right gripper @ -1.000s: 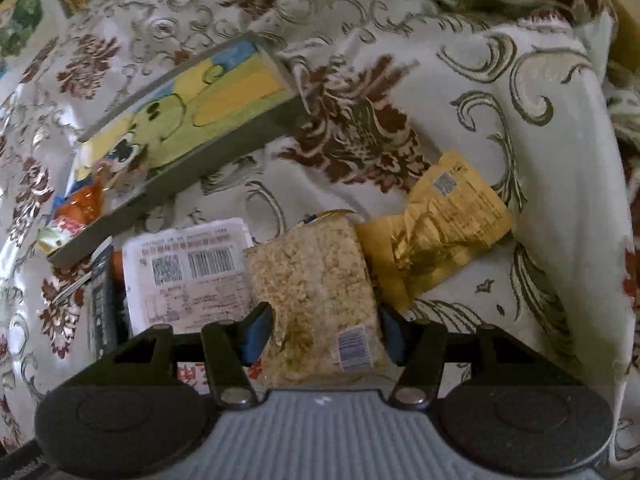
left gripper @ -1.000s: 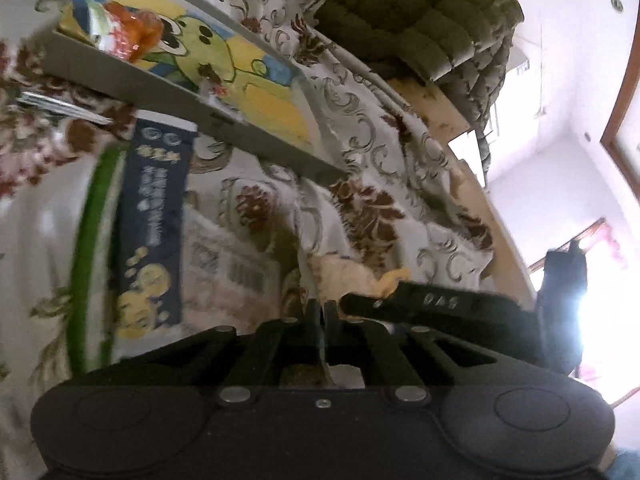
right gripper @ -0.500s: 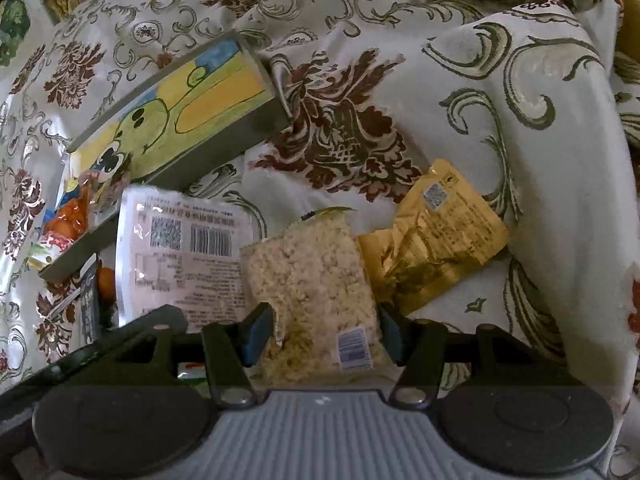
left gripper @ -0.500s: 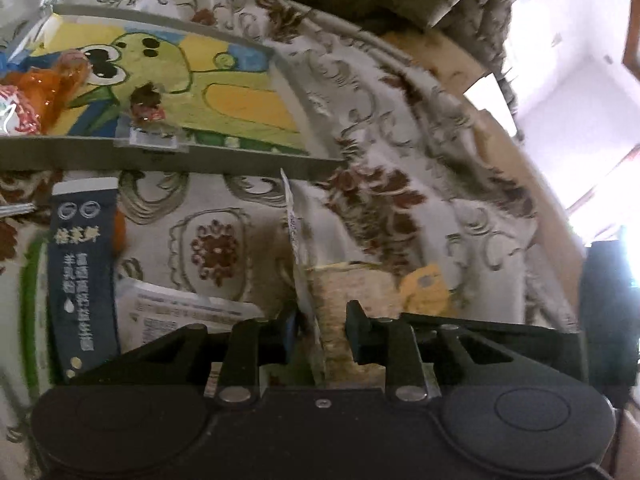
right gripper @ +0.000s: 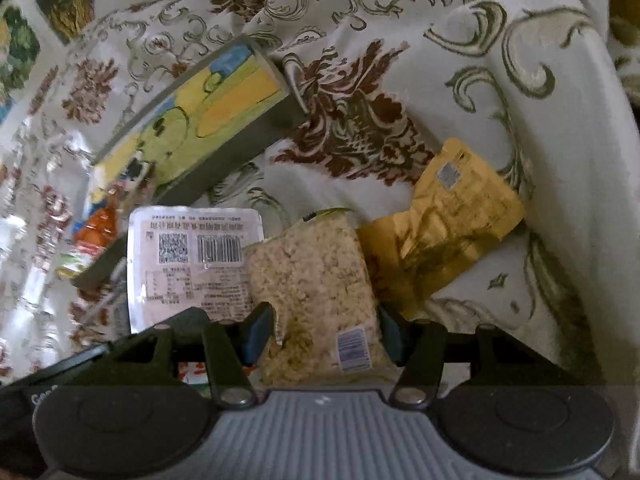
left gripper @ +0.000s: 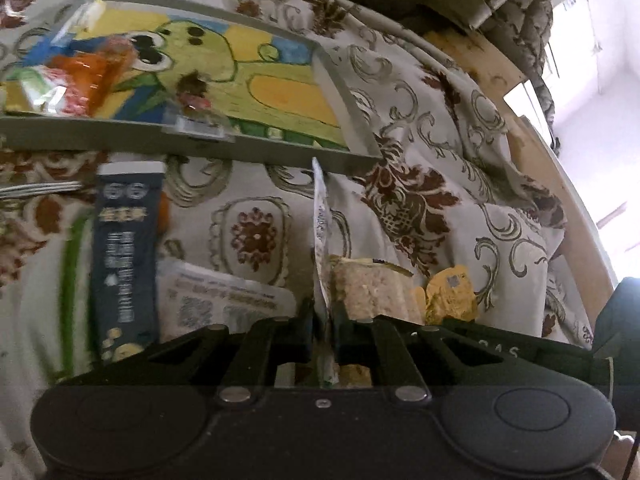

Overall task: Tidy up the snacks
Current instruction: 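Carry the rice-cake bar and white packet over the grey tray with both grippers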

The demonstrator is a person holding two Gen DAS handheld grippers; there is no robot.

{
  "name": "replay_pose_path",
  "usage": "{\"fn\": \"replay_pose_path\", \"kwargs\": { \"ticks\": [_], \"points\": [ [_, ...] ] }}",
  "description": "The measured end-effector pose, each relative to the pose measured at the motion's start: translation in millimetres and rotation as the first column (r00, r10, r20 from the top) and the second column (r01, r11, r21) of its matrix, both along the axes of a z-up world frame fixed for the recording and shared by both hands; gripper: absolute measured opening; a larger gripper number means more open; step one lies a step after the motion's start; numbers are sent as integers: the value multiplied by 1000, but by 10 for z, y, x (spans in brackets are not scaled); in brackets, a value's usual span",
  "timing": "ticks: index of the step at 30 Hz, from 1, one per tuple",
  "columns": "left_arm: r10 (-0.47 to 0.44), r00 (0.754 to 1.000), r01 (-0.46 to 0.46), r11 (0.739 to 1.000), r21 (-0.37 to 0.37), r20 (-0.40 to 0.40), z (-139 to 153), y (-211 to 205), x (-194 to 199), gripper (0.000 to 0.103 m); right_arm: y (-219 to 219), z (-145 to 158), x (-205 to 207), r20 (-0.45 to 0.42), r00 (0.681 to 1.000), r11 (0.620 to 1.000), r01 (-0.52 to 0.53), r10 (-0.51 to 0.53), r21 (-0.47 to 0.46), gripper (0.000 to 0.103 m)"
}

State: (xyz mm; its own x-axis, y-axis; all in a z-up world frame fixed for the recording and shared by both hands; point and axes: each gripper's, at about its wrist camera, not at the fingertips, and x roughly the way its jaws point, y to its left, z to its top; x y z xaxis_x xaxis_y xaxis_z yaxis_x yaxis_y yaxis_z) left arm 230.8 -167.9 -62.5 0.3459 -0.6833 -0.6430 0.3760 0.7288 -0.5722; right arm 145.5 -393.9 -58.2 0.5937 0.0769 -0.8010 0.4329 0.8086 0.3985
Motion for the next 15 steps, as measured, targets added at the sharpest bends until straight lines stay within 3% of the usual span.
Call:
{"fn": "replay_pose_path", "kwargs": {
  "ticks": [8, 13, 15],
  "points": [
    [84, 995, -85, 996, 34, 46, 290, 386, -115, 8, -18, 40, -60, 113, 993, 983, -43, 23, 177, 61],
    [127, 989, -130, 991, 33, 74, 459, 624, -154, 8, -25, -27, -34, 165, 985, 929, -106, 50, 354, 61],
    [144, 986, -147, 989, 31, 86, 520, 708, -156, 8, -10, -25, -4, 183, 981, 917, -125, 59, 377, 61]
  ]
}}
